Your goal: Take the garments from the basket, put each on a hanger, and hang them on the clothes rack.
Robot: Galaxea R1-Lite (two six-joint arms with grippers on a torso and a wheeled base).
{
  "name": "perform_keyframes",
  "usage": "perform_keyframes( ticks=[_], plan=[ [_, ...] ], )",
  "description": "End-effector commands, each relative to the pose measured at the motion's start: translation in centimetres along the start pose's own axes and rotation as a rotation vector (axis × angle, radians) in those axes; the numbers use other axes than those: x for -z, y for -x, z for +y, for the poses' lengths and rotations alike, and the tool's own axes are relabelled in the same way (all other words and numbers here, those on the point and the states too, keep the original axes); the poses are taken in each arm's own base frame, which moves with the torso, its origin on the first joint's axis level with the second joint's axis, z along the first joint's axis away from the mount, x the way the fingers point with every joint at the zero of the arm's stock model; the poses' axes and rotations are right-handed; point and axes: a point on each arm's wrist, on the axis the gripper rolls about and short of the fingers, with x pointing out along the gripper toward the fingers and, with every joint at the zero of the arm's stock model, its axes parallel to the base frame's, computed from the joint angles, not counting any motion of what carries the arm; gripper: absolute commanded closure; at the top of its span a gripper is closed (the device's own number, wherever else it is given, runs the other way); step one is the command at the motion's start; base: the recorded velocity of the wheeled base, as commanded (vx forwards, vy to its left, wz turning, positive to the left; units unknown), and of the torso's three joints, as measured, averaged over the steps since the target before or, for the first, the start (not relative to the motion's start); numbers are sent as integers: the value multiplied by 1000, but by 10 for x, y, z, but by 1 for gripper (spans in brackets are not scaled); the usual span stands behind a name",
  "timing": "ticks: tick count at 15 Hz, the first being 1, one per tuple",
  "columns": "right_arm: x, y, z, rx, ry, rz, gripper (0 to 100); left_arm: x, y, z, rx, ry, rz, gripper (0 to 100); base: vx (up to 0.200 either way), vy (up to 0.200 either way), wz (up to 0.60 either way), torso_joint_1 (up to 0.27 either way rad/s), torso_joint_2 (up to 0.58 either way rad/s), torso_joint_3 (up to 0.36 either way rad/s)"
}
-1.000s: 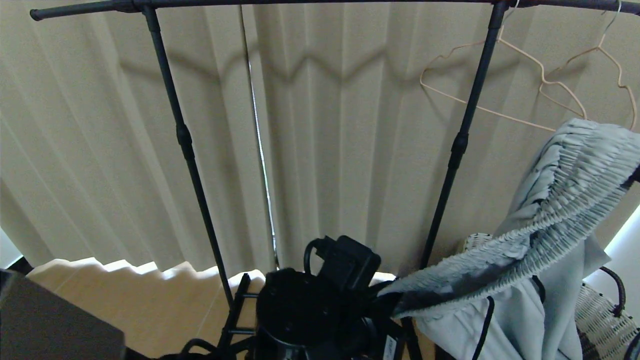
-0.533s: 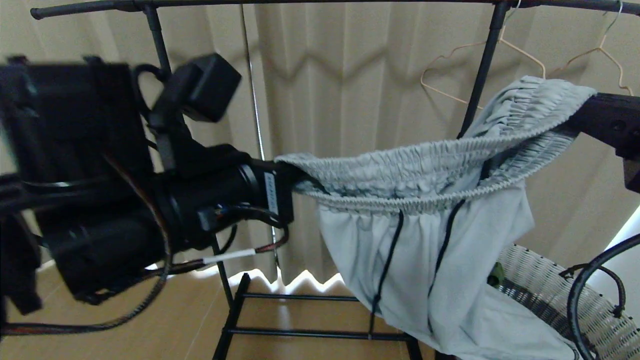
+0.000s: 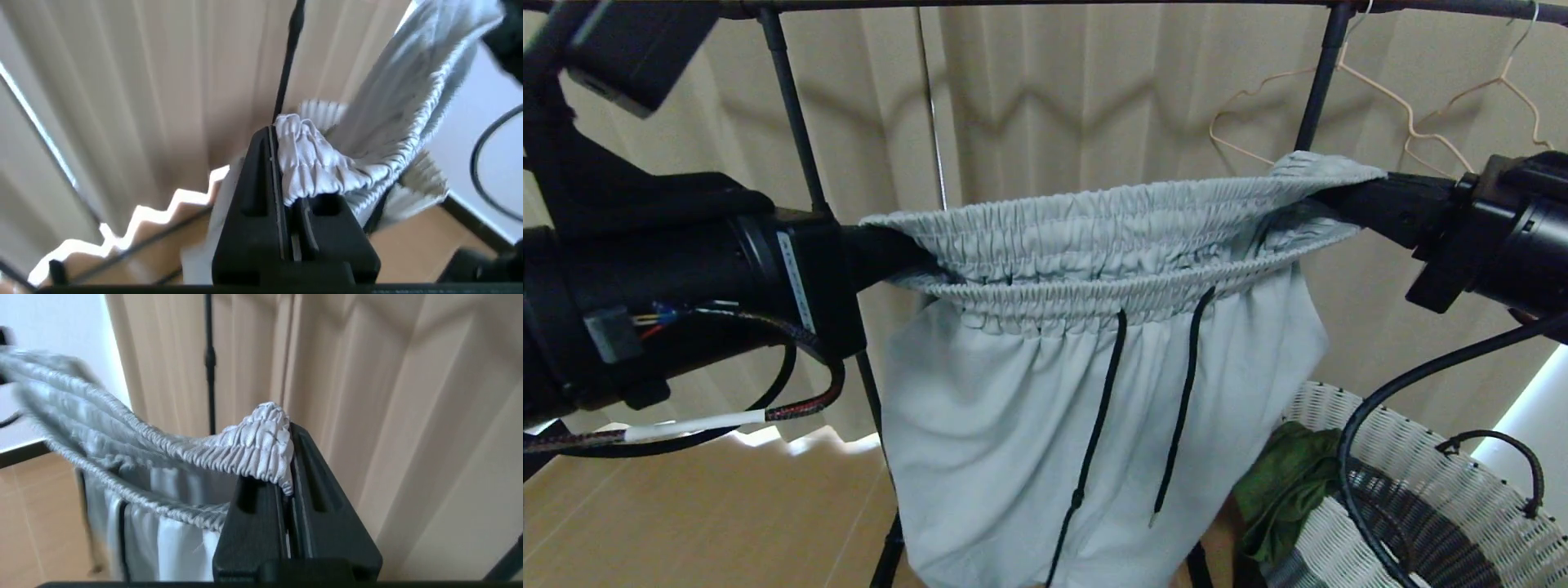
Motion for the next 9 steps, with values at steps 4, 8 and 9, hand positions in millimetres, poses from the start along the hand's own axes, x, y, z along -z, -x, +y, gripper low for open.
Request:
perform_keyframes(
  ticks=[4,8,9],
  plan=[
    [10,2,-3,15,-2,19,100,7,-19,16,-79,-25,24,100,0,0,0,0,0,0],
    [14,-2,-10,40,-10,36,100,16,-38,26,-111,-90,6,100,0,0,0,0,0,0],
    [17,-5,-11,42,-11,48,100,22,-44,28,-121,-84,26,100,0,0,0,0,0,0]
  ],
)
